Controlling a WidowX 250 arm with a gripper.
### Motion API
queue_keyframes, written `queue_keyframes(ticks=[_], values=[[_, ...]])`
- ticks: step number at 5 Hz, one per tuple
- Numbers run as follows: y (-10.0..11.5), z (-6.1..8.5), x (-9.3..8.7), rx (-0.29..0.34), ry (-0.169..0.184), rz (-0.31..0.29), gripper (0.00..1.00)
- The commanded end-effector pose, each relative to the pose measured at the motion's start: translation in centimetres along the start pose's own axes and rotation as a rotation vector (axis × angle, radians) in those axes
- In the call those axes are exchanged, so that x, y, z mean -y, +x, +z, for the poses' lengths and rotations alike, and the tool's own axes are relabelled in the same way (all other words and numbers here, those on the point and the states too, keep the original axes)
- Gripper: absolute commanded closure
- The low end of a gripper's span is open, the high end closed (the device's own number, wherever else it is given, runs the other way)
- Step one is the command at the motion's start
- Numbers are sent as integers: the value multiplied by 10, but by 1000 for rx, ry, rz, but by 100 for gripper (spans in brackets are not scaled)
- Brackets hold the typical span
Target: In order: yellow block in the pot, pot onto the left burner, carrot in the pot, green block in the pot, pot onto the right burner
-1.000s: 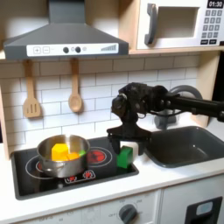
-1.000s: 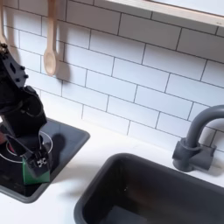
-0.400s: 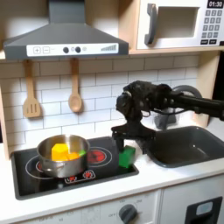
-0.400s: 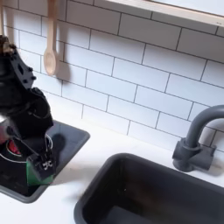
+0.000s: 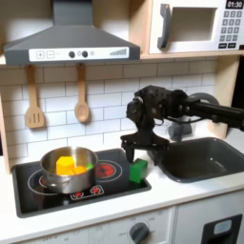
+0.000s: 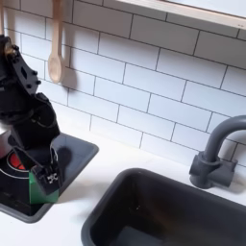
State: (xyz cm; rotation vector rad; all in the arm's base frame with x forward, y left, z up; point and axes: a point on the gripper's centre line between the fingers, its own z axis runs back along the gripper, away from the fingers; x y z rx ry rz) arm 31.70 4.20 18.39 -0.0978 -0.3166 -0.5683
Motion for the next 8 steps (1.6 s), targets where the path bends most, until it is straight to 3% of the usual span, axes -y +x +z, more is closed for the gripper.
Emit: queue_keyframes(ticks=[1, 6, 8], values=[[3, -2, -2, 4, -2, -15, 0], [1, -17, -4, 2, -11, -7, 0], [-1, -28, 1, -11, -34, -12, 0]])
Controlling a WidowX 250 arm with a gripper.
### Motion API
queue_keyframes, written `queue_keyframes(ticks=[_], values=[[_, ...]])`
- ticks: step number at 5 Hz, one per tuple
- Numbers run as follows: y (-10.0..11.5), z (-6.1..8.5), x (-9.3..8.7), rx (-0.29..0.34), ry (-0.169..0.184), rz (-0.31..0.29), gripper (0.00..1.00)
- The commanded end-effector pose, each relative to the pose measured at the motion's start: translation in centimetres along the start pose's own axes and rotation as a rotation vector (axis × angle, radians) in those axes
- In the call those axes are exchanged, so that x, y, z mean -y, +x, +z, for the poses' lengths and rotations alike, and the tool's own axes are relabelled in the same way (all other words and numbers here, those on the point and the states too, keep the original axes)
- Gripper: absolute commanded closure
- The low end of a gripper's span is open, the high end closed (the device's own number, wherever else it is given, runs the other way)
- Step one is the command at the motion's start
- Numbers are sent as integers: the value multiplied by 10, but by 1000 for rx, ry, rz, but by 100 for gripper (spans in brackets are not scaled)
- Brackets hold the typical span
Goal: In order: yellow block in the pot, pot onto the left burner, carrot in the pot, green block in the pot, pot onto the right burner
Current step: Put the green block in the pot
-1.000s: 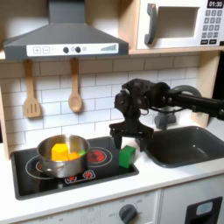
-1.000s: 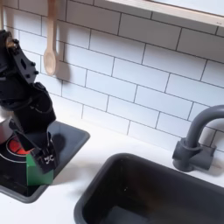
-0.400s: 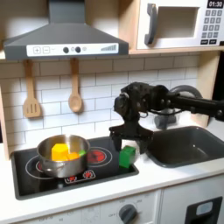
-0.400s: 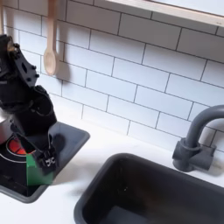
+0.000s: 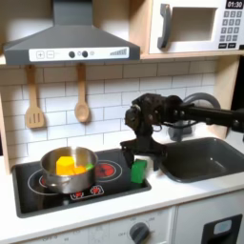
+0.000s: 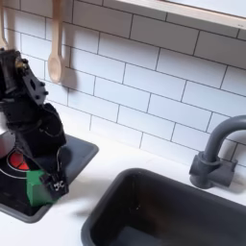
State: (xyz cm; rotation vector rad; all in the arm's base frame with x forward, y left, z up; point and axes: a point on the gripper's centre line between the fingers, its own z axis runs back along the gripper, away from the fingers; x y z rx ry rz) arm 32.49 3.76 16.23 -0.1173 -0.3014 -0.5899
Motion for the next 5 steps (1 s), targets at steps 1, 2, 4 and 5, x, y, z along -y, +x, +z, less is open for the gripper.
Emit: queue_keyframes(ticks=[1, 2, 4, 5], values=[[-3, -10, 4, -7, -7, -12, 0], [-7, -14, 2, -20, -4, 5, 0], [-4, -16, 4, -24, 37, 19, 100], [-8, -21, 5, -40, 22, 22, 100]])
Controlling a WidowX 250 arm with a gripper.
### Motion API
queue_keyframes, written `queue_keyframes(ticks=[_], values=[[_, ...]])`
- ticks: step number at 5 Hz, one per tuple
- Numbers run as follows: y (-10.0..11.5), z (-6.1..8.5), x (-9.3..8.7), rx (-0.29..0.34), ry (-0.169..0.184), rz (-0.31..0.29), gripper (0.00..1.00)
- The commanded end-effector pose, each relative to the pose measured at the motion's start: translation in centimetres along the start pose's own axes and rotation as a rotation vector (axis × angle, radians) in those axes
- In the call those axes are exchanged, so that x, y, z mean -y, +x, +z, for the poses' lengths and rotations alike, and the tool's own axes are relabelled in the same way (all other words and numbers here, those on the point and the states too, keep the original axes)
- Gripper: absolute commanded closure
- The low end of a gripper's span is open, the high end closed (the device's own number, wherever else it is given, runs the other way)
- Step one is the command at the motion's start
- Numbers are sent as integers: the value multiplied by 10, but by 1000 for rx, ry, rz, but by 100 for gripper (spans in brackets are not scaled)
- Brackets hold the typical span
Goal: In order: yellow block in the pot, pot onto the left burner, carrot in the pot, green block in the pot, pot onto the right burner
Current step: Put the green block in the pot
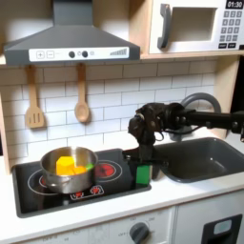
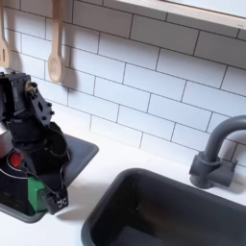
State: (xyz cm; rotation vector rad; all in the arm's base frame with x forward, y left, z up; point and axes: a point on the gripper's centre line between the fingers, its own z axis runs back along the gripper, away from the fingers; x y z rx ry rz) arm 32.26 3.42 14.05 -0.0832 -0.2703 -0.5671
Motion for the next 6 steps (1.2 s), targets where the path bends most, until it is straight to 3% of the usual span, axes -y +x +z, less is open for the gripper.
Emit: queue_keyframes(ticks=[1, 3, 5, 6], values=[[3, 13, -2, 15, 23, -4, 100], [7, 44, -12, 66, 68, 16, 100], [-16, 66, -36, 97, 54, 147, 100], [-32, 79, -44, 110, 66, 192, 100]])
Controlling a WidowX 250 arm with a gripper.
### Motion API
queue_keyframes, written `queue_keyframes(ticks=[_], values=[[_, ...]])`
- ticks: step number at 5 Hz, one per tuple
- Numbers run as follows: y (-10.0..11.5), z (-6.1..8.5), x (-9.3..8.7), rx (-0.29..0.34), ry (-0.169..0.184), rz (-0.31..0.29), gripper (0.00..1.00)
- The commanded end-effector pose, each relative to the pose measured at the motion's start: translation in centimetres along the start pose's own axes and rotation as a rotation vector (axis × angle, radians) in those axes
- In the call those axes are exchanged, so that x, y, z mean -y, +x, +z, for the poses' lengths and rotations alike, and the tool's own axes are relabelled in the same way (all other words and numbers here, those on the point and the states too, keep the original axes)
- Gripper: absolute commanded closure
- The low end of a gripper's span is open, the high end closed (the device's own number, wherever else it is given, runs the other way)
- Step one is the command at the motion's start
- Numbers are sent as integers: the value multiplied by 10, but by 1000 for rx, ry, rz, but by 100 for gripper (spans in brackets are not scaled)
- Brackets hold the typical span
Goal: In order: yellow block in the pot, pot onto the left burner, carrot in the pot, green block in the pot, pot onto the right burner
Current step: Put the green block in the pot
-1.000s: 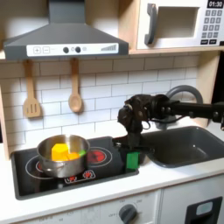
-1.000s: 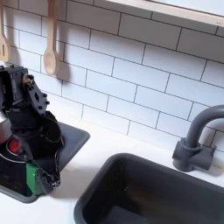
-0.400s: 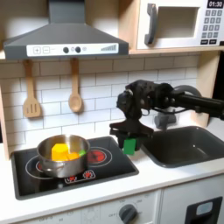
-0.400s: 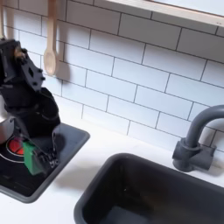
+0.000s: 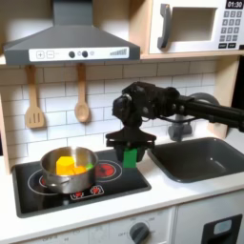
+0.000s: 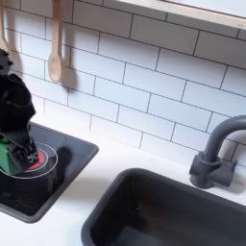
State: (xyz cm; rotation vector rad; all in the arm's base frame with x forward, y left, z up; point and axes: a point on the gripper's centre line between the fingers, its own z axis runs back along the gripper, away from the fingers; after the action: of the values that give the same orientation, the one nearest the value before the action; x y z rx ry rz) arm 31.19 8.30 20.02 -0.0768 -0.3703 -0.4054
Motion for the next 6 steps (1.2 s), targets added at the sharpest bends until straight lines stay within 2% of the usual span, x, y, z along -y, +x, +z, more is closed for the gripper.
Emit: queue_keyframes(ticks=[1, 3, 4, 5, 6], values=[[-21, 24, -25, 31, 28, 89, 100], [-32, 29, -41, 41, 20, 138, 100], [-16, 29, -54, 44, 34, 132, 100], [-8, 27, -69, 48, 31, 143, 100], [9, 22, -77, 40, 23, 129, 100]])
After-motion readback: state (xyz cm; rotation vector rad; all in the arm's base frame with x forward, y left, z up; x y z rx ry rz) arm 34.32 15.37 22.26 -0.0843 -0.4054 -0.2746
